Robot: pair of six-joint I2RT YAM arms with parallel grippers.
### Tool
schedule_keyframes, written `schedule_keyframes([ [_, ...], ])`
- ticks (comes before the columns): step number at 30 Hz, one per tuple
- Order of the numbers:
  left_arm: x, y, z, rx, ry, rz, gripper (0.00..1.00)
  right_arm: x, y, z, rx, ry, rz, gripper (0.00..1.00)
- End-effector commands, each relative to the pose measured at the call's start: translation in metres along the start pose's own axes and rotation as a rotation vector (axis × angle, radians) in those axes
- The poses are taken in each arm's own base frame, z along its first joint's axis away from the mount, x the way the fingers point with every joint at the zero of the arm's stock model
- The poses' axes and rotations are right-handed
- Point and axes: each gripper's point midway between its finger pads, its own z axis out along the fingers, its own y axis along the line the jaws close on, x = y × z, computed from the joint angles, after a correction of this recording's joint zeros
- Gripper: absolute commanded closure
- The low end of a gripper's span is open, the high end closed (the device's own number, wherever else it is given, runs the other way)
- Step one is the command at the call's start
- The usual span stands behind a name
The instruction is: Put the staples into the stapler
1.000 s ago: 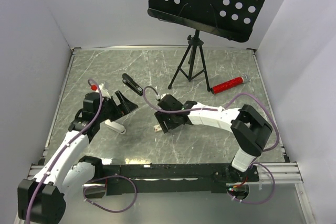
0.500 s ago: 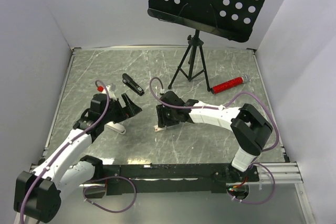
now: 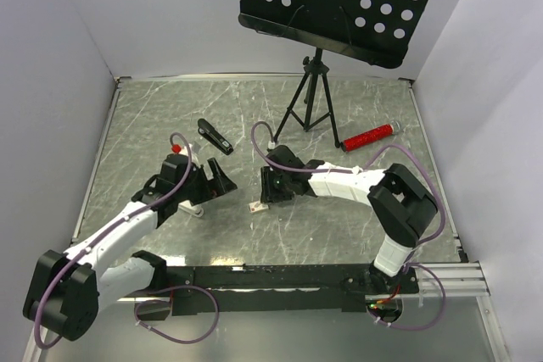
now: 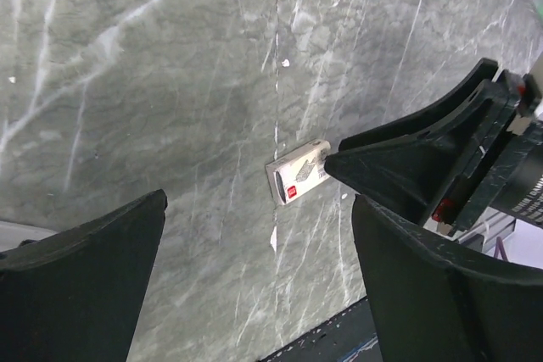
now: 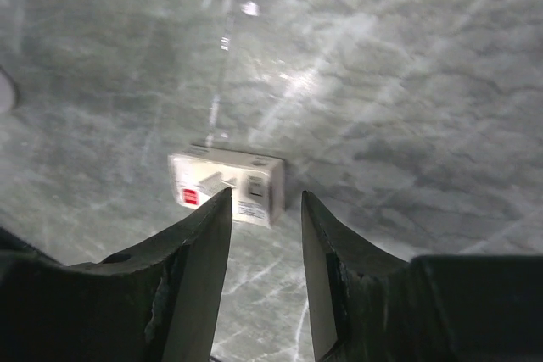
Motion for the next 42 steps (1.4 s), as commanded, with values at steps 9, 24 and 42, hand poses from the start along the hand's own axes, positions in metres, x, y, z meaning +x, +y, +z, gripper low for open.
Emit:
schedule_keyframes([
  [9,0.018,-0.006,0.017,-0.002,0.032,-0.025,0.12,0.015,0.010,0.015,-0.128,0.064,0.045,0.59],
  [24,0.044,-0.006,0.040,-0.041,0.110,0.001,0.19,0.014,0.003,0.011,-0.151,0.038,0.074,0.82],
  [42,0.048,-0.011,0.059,-0.064,0.157,0.024,0.62,0.011,0.004,0.009,-0.157,0.032,0.070,0.93],
])
